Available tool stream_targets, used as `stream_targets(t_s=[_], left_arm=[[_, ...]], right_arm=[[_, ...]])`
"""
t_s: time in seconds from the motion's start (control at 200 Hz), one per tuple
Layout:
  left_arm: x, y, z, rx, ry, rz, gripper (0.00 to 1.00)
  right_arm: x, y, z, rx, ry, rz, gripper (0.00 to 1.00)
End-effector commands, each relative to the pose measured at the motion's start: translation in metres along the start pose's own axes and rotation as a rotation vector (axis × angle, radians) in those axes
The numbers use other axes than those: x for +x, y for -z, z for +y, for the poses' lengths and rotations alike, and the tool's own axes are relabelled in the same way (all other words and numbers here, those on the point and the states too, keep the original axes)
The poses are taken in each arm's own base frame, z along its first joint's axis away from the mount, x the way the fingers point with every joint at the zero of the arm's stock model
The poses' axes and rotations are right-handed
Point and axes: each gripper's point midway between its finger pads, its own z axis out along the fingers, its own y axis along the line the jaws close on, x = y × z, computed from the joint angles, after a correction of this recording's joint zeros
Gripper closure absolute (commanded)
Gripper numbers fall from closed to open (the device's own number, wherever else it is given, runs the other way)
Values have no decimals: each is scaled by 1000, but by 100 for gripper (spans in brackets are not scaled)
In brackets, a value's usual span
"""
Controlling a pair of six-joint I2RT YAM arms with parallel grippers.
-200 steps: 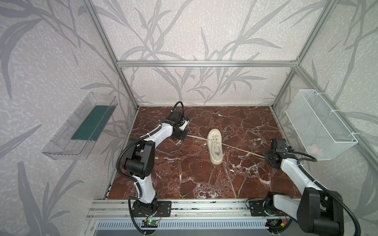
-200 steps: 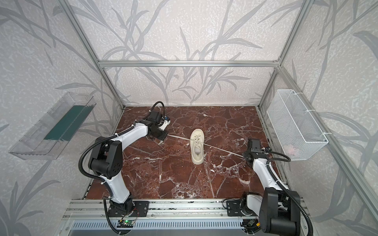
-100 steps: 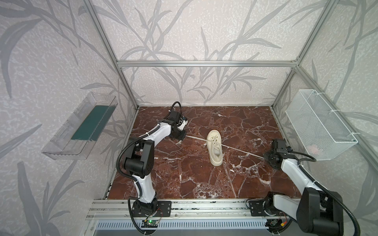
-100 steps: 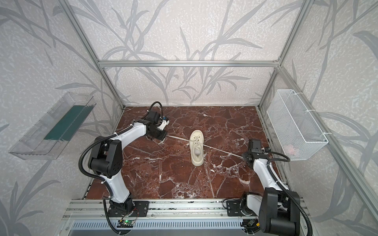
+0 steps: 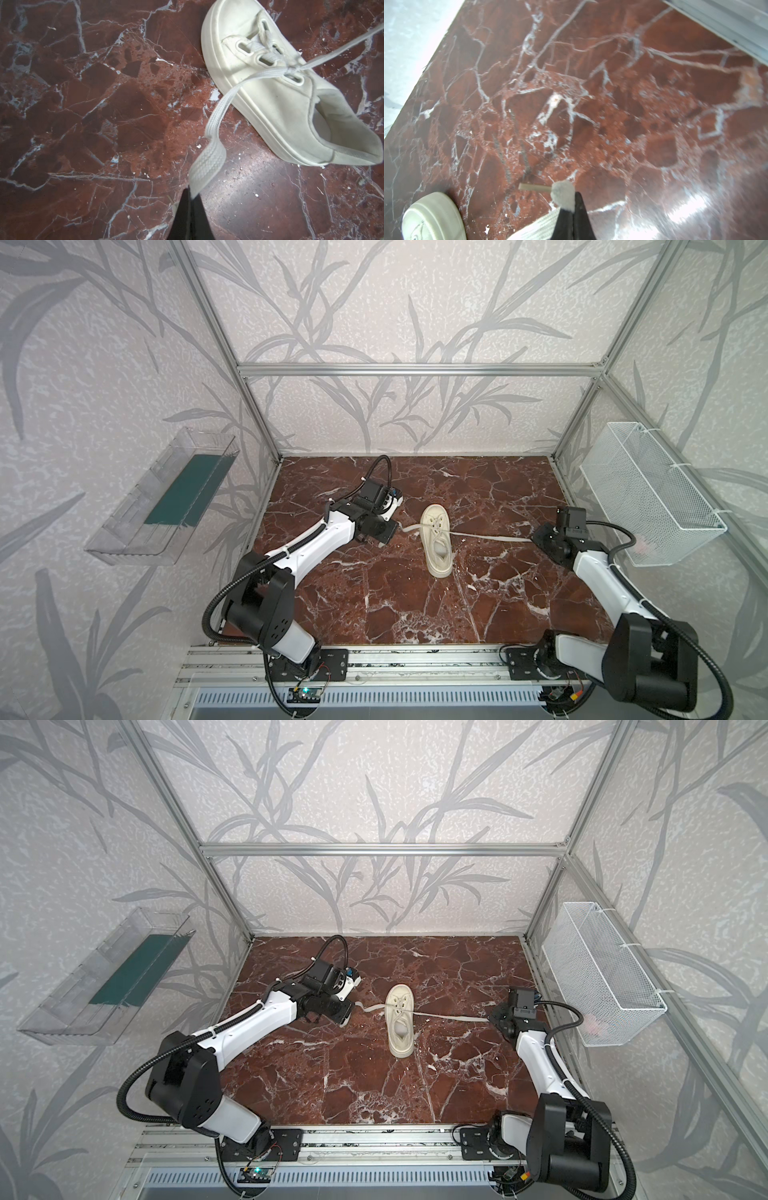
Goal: Tie the shoes
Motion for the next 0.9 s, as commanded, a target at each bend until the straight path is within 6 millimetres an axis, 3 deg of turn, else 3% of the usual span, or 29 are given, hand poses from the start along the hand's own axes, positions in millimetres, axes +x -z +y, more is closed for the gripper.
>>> stream_targets(t_s=[0.0,0.25,0.425,0.59,0.695,0.77,0.895], left_arm=[[30,2,0,-49,73,72,100],[75,14,-11,-87,117,110,100],[99,14,-3,-134,150,137,100],[100,1,-10,-89,178,122,100],[94,-6,-14,-68,181,102,100],[90,-6,-12,-79,177,80,80],[80,0,-7,-103,162,20,60]], right_arm=[[-11,1,22,-57,66,-6,100],[-20,-9,28,-35,92,-8,100],[-26,-10,6,91,92,-42,100],[-24,-13,5,91,94,-34,100],[-18,-17,22,5,110,7,100],[-16,-16,37,-57,134,21,100],[-13,-9,65,-111,235,33,100]])
